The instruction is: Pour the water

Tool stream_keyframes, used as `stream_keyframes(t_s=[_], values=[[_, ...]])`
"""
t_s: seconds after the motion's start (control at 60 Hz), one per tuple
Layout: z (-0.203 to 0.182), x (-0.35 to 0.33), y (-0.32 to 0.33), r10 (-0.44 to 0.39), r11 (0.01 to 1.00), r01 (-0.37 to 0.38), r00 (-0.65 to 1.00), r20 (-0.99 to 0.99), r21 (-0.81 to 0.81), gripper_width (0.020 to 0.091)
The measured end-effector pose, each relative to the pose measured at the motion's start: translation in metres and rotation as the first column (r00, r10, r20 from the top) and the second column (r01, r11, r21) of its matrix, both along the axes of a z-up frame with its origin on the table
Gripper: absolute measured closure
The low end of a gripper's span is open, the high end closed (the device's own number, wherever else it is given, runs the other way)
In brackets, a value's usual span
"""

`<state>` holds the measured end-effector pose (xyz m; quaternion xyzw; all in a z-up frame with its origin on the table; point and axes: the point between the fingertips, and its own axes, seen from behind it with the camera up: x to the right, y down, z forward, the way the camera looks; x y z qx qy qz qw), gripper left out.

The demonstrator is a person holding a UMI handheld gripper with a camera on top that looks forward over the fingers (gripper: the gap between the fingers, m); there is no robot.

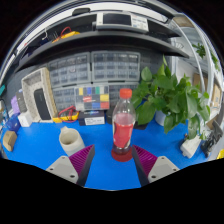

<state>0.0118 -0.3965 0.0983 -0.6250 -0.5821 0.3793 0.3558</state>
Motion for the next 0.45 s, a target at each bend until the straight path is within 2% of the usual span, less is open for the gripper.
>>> stream_keyframes(t_s=[0.3, 0.45], values=[[0.083, 0.016, -0.020, 0.033, 0.999, -0.034, 0.992, -0.126, -0.002, 0.0354], [0.099, 0.022, -0.023, 0.040, 0.999, -0.039, 0.988, -0.151, 0.012, 0.0355]])
